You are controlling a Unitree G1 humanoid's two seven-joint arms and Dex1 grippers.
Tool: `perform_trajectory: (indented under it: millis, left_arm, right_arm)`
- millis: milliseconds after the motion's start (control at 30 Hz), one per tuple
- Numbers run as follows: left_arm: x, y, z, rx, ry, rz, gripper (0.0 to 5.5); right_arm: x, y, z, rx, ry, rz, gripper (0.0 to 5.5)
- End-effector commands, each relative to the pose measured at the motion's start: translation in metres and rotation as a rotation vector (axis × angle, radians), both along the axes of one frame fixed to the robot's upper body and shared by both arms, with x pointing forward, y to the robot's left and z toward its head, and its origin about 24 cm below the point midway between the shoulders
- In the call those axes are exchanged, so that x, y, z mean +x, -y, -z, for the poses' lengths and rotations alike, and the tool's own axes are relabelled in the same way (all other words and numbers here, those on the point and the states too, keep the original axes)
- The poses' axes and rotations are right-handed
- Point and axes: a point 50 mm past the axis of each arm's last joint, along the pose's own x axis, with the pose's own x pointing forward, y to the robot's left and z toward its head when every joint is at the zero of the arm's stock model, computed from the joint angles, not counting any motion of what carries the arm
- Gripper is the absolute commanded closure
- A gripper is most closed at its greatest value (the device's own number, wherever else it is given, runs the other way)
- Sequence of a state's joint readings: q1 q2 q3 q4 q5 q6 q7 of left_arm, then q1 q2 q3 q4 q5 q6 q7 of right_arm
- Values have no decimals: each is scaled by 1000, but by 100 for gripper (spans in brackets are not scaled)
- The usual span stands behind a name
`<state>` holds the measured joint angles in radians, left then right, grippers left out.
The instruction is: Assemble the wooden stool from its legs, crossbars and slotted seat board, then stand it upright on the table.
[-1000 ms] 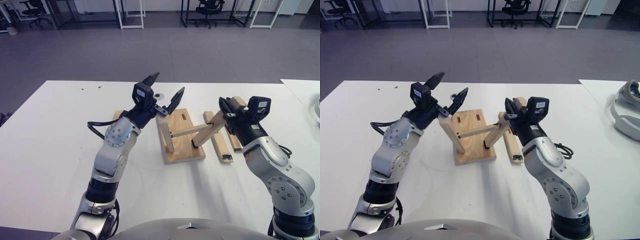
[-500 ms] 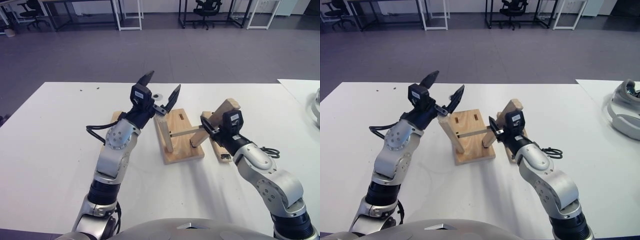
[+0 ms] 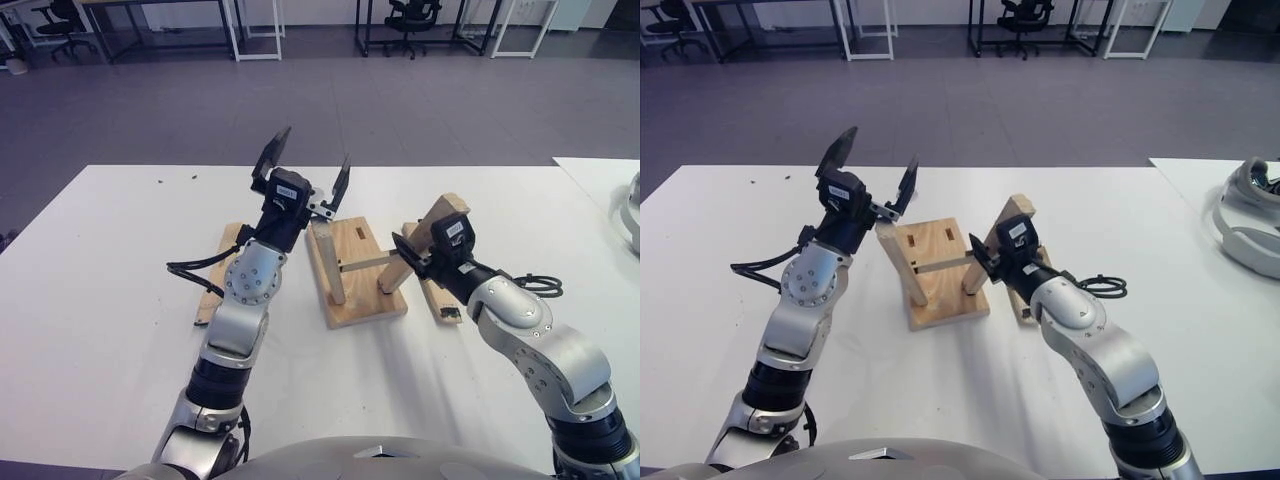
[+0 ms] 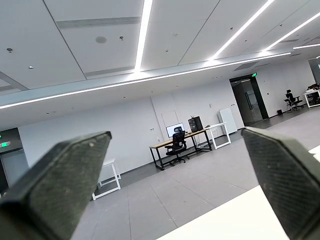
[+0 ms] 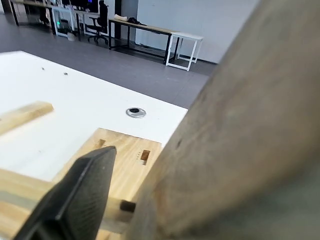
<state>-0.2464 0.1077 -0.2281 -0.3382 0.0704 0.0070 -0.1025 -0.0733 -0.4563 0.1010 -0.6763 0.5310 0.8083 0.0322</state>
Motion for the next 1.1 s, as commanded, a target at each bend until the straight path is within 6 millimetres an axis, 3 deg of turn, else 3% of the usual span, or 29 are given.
perform_trajectory:
  millis: [33, 133, 267, 333, 400, 467, 567, 633, 733, 833, 900, 933, 1000, 1033, 1100]
  left_arm:
    - [-11, -6, -7, 16, 14, 70, 69]
    - [-4, -19, -30, -95, 31, 86, 69]
    - [1, -28, -66, -79, 110, 148, 69]
    - [-5, -25, -71, -43, 98, 231, 69]
    - [-13, -21, -63, 9, 50, 304, 69]
    - [-17, -19, -40, 84, -31, 324, 69]
    - [-12, -17, 20, 119, -236, 316, 69]
    - [-8, -22, 39, 151, -274, 275, 69]
    - [0, -28, 14, 85, -174, 257, 69]
    - [7, -48, -36, -41, -5, 244, 69]
    - [13, -64, -60, -160, 39, 261, 69]
    - [17, -76, -62, -173, 34, 237, 69]
    - [23, -95, -54, -143, -12, 186, 69]
    - [25, -103, -42, -99, -64, 154, 69]
    - [23, -122, -1, 34, -239, 94, 69]
  right_arm:
    - [-1, 0, -12, 188, -17, -118, 279]
    - [4, 17, -42, 296, 92, -165, 279]
    - [16, 40, -92, 407, 272, -254, 279]
    - [21, 41, -119, 462, 340, -347, 279]
    - [32, 42, -127, 484, 331, -353, 279]
    - [48, 44, -107, 437, 215, -292, 279]
    - [51, 50, -17, 216, -92, -192, 279]
    - [41, 44, -1, 224, -126, -220, 279]
    - [44, 40, -26, 328, -6, -258, 279]
    - [56, 63, -55, 535, 125, -233, 279]
    - [63, 79, -58, 572, 161, -175, 279]
    - [71, 83, -56, 584, 164, -147, 279]
    - [86, 81, -38, 507, 115, -115, 279]
    - [89, 72, -13, 395, 38, -156, 279]
    - [66, 44, 36, 246, -140, -397, 279]
